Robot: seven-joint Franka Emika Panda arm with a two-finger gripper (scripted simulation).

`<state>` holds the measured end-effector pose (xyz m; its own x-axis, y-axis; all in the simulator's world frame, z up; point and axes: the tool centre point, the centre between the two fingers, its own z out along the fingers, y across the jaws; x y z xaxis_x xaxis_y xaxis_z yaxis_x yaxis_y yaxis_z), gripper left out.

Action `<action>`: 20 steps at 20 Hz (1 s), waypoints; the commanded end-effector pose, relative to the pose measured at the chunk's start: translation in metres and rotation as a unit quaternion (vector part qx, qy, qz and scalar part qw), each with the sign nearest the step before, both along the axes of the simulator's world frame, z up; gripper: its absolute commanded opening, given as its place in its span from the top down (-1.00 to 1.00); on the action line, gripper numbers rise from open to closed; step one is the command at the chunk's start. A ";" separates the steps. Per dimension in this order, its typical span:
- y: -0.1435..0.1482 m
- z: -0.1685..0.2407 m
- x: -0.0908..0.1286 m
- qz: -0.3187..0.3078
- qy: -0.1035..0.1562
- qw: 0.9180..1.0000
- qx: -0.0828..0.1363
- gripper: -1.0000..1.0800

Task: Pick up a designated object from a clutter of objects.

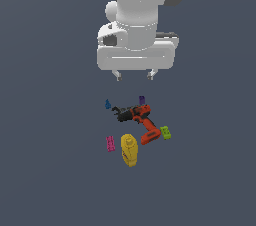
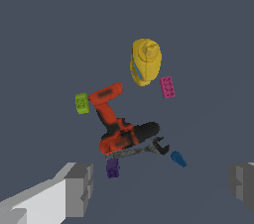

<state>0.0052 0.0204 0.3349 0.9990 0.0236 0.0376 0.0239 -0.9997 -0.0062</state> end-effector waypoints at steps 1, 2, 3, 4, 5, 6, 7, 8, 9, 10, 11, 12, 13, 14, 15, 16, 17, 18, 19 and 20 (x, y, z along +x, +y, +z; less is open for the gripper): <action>0.000 0.000 0.000 0.000 0.000 1.000 0.000 -0.92; 0.000 0.000 0.000 0.000 0.000 1.000 0.000 -0.92; -0.001 0.001 0.001 0.000 -0.001 1.000 0.001 -0.92; -0.002 0.001 0.002 -0.001 -0.003 1.000 0.002 -0.92; -0.004 0.002 0.003 -0.001 -0.005 1.000 0.003 -0.92; -0.006 0.004 0.005 -0.002 -0.008 1.000 0.005 -0.92; -0.008 0.005 0.006 -0.003 -0.011 1.000 0.007 -0.92; -0.010 0.007 0.007 -0.004 -0.013 1.000 0.008 -0.92; -0.011 0.009 0.008 -0.005 -0.015 1.000 0.009 -0.92; -0.011 0.010 0.008 -0.006 -0.016 1.000 0.010 -0.92; -0.011 0.011 0.008 -0.006 -0.017 1.000 0.010 -0.92; -0.011 0.011 0.007 -0.006 -0.017 1.000 0.010 -0.92; -0.011 0.011 0.007 -0.006 -0.016 1.000 0.010 -0.92; -0.011 0.010 0.008 -0.006 -0.016 1.000 0.010 -0.92; -0.011 0.009 0.008 -0.005 -0.016 1.000 0.009 -0.92; -0.012 0.007 0.009 -0.004 -0.015 1.000 0.009 -0.92; -0.012 0.005 0.010 -0.004 -0.015 1.000 0.009 -0.92; -0.013 0.003 0.012 -0.003 -0.015 1.000 0.009 -0.92; -0.014 0.000 0.014 -0.002 -0.014 1.000 0.009 -0.92; -0.016 -0.003 0.016 0.000 -0.014 1.000 0.009 -0.92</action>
